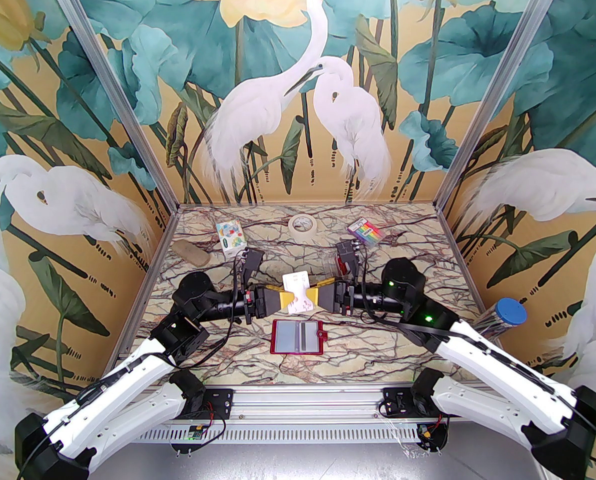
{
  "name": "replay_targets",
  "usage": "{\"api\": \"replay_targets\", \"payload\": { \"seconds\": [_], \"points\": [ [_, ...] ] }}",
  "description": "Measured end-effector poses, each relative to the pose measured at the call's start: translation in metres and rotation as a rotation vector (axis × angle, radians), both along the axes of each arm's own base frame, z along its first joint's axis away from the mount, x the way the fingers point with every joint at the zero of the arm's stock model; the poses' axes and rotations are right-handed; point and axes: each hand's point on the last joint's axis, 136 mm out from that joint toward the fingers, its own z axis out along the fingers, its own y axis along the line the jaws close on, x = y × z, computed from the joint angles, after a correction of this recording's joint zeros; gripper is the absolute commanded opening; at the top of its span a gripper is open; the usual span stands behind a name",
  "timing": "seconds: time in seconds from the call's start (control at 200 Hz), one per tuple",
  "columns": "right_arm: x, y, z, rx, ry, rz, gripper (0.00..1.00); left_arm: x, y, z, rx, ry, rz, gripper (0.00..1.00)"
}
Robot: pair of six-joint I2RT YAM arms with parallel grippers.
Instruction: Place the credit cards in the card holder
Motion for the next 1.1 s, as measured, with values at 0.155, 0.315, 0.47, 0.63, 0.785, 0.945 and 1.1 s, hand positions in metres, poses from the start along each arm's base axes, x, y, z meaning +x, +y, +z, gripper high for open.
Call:
{"api": "replay_targets", "payload": {
  "seconds": [0.155,0.315,0.47,0.63,0.785,0.945,1.1],
  "points": [
    [-0.01,0.0,0.004,-0.008,-0.026,0.057,0.31,-0.01,0.001,0.004,-0.007,-0.01,-0.047,0.0],
    [-0.018,0.001,0.002,-0.025,-0.04,0.107,0.31,-0.018,0.002,0.004,-0.003,-0.006,-0.079,0.0],
    [-0.021,0.003,-0.002,-0.036,-0.032,0.138,0.29,-0.02,0.002,0.003,0.003,0.002,-0.095,0.0],
    [-0.021,0.006,-0.007,-0.048,-0.014,0.154,0.26,-0.022,0.002,0.005,0.001,0.003,-0.103,0.0],
    [-0.022,0.006,-0.008,-0.048,-0.016,0.164,0.21,-0.022,0.002,0.006,0.0,0.002,-0.103,0.0],
    [-0.024,0.006,-0.008,-0.048,-0.019,0.174,0.19,-0.022,0.002,0.006,0.0,0.005,-0.103,0.0],
    [-0.025,0.006,-0.008,-0.048,-0.019,0.177,0.18,-0.022,0.002,0.005,0.001,0.006,-0.103,0.0]
  ]
}}
